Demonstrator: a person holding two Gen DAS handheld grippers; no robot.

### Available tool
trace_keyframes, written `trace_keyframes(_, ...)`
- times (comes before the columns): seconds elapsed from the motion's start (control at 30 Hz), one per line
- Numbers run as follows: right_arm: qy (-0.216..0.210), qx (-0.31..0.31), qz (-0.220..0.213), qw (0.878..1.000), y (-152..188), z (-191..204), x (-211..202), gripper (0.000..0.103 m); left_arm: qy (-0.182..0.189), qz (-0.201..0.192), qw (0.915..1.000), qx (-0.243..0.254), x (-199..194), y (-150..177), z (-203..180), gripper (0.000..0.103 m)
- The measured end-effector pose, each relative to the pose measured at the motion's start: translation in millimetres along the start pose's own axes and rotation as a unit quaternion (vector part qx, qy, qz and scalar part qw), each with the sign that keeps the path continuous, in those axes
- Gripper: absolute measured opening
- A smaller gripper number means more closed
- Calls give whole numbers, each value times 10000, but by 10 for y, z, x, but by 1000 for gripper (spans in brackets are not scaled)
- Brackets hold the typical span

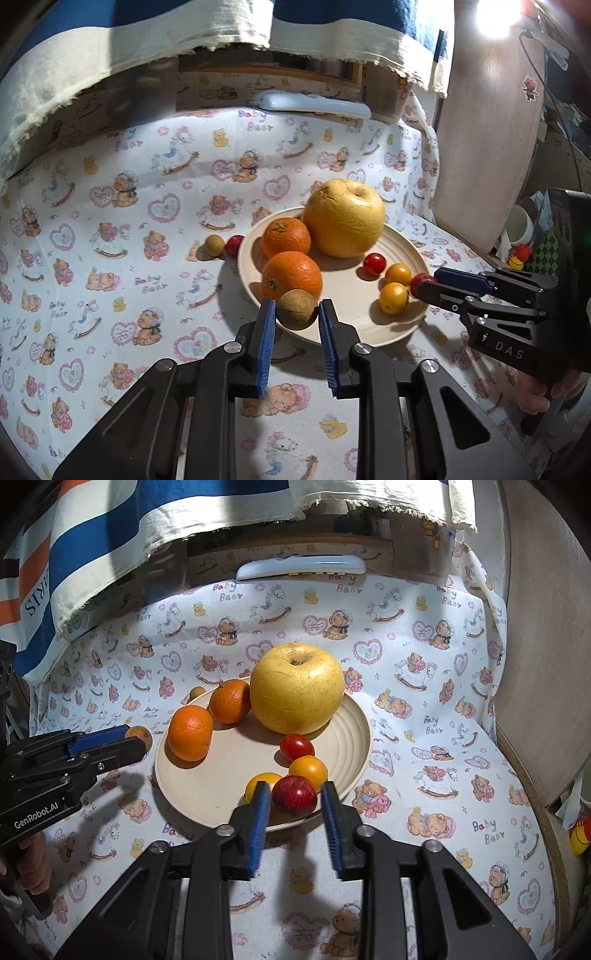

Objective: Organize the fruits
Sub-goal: 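Carry the brown fruit to the plate rim with left tool while right places plum on plate, then open the left tool to release the brown fruit onto the plate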

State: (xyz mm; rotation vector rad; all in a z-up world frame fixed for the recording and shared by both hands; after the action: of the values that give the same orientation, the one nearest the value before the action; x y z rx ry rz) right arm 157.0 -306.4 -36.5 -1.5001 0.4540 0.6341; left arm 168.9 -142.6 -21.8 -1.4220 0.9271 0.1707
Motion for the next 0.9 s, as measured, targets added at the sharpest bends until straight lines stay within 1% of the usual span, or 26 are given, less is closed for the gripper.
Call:
trace_keyframes(0.07, 22, -10, -137, 9999, -8, 1, -62, 53, 116, 74, 9999, -18, 12, -2, -20, 23)
trace_keyframes(0.17, 0, 4, -279, 9996, -27, -8, -141, 53, 202, 181, 9996, 32, 52, 6, -70, 23)
trace_keyframes(0.3, -21, 70, -325, 9994, -26, -47, -185, 53, 289, 313, 9991, -14, 129, 24, -109, 23)
trace_keyframes(0.47, -47, 87, -353, 9993, -25, -59, -204, 53, 288, 393, 9988, -77, 192, 65, -109, 23)
trace_keyframes(0.73, -44, 105, -399, 9991, -22, -65, -233, 53, 241, 382, 9990, -56, 183, 63, -114, 23)
trace_keyframes(0.77, -43, 107, -394, 9992, -20, -70, -233, 53, 226, 368, 9991, -45, 177, 66, -112, 24)
trace_keyframes(0.87, -43, 109, -389, 9992, -18, -73, -229, 53, 166, 294, 9994, -117, 135, 72, -77, 35)
trace_keyframes(0.9, -45, 105, -383, 9992, -16, -73, -228, 53, 149, 248, 9995, -142, 111, 71, -55, 35)
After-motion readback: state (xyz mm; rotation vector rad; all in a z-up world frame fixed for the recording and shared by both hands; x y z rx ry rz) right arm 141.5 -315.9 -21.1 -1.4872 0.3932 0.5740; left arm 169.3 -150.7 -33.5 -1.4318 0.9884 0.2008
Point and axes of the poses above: each gripper's, at about its wrist camera, not at the fingertips, and x roughly the way its jaws point, z to its left, y to its underside, the point moved 3 cm from there along x, roughly the way its jaws point
